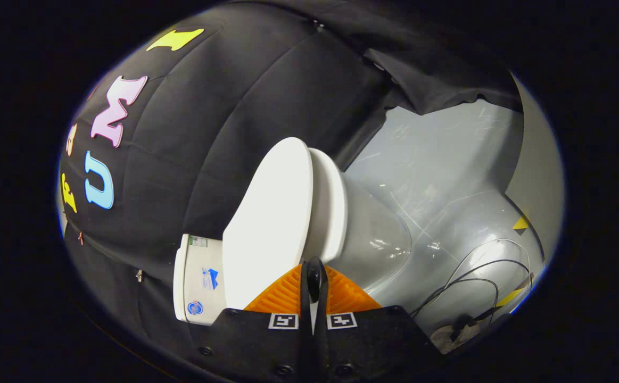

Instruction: Open the toilet lid.

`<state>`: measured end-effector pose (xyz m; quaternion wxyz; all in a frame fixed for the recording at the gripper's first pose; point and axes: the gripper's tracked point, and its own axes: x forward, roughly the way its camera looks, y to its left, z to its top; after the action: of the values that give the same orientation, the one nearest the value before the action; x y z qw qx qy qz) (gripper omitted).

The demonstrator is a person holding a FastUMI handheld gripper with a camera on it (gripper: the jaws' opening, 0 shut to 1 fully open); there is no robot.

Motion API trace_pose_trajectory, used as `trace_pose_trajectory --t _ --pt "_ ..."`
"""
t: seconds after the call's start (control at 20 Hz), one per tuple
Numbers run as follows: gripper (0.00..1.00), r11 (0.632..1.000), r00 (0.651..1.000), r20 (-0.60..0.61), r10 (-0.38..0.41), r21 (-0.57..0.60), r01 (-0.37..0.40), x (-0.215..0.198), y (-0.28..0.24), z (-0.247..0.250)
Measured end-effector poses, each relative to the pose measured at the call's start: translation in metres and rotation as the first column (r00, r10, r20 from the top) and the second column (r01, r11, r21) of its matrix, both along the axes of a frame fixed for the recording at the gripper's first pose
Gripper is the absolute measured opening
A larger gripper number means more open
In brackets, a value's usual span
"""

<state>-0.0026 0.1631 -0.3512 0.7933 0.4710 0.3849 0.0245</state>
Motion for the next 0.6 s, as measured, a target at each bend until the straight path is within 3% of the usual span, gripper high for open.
trace_pose_trajectory --t 0.15,0.6 --pt "0.05 0.997 0.995 0.079 0.053 -0.053 -0.049 0.001 0.006 0.028" --pt "0.05 0.973 0.966 0.219 0.141 -0.213 -0.094 0.008 0.025 0.111"
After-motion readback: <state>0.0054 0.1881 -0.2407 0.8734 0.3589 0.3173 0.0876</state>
